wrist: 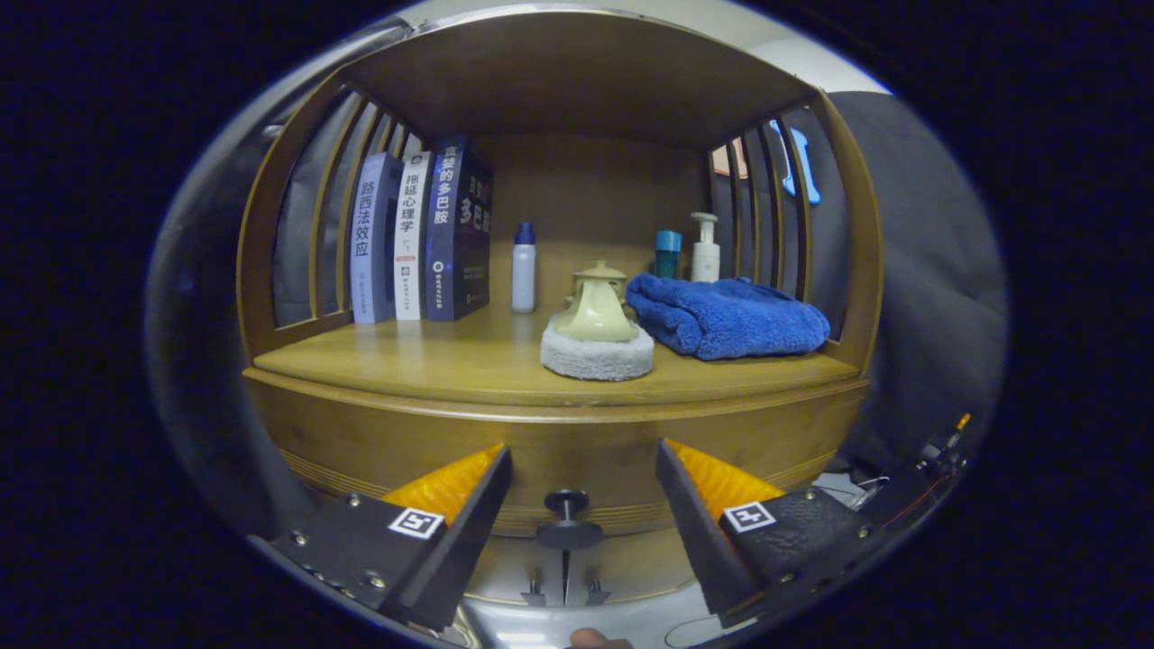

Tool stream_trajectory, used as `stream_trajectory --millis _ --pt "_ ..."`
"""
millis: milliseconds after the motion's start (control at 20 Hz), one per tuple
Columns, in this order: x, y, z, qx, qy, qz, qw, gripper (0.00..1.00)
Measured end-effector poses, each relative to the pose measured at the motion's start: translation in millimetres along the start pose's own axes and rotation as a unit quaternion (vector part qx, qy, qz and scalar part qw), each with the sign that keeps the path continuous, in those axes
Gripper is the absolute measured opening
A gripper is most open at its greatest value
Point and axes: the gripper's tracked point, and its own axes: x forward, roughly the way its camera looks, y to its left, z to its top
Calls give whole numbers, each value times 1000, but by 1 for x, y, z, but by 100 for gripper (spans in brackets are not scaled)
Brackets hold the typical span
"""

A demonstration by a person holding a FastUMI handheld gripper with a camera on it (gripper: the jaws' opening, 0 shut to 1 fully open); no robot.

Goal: Pull open the drawer, take out the items inside it, and place them on the countertop above the cabinet.

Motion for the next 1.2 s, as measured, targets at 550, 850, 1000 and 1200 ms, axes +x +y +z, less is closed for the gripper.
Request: stream_trajectory --millis 550,850,1000,1200 --pt "-30 -28 37 15 -33 -4 999 97" --pt "-89 -71 84 38 -70 8 997 97" --pt "-117 -94 99 47 -81 13 996 97" --pt "-152 -126 111 27 -90 16 995 97"
